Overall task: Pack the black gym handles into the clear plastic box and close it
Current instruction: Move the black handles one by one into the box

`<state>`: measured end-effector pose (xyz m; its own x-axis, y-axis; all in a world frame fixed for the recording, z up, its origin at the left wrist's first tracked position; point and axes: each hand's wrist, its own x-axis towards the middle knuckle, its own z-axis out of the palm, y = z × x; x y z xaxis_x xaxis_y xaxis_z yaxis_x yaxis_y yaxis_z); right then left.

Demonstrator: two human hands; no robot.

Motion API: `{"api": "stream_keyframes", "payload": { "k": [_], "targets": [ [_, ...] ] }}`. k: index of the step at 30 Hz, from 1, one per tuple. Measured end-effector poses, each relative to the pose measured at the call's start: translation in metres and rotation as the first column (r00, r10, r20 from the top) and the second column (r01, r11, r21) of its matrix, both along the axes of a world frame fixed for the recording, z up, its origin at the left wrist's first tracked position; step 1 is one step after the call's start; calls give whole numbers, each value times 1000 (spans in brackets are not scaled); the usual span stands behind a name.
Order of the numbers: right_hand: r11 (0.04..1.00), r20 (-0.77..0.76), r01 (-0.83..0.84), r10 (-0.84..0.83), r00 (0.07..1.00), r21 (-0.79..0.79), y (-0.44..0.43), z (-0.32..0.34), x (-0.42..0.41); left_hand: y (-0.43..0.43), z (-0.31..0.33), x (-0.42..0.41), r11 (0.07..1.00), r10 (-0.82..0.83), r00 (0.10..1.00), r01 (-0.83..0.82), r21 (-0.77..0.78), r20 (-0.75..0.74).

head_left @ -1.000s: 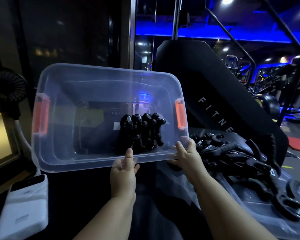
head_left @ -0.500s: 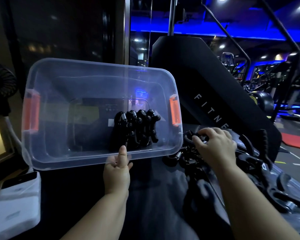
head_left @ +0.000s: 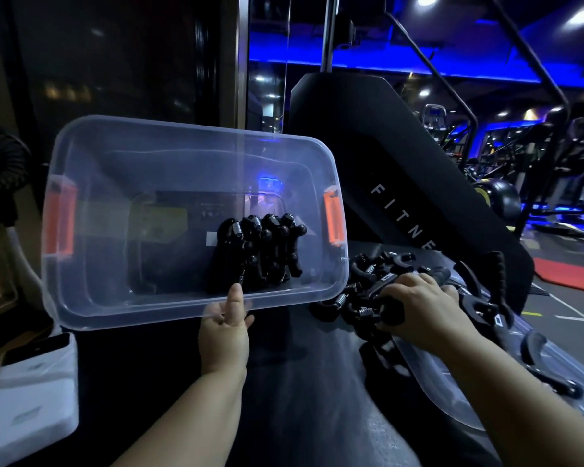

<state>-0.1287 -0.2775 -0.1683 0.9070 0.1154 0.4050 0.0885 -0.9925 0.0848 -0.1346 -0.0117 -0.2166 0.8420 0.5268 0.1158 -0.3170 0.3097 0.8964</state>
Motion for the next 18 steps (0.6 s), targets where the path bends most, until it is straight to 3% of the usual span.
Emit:
{"api": "stream_keyframes", "payload": {
  "k": [6, 18],
  "targets": [
    [990, 85, -140, 141, 986, -6, -28, -24, -32, 0, -1, 1, 1000, 3, 1000, -3, -5, 6],
    [973, 252, -222, 198, 947, 69, -45, -47, -83, 0, -2, -2, 1000, -7, 1000, 7, -15, 0]
  ]
}}
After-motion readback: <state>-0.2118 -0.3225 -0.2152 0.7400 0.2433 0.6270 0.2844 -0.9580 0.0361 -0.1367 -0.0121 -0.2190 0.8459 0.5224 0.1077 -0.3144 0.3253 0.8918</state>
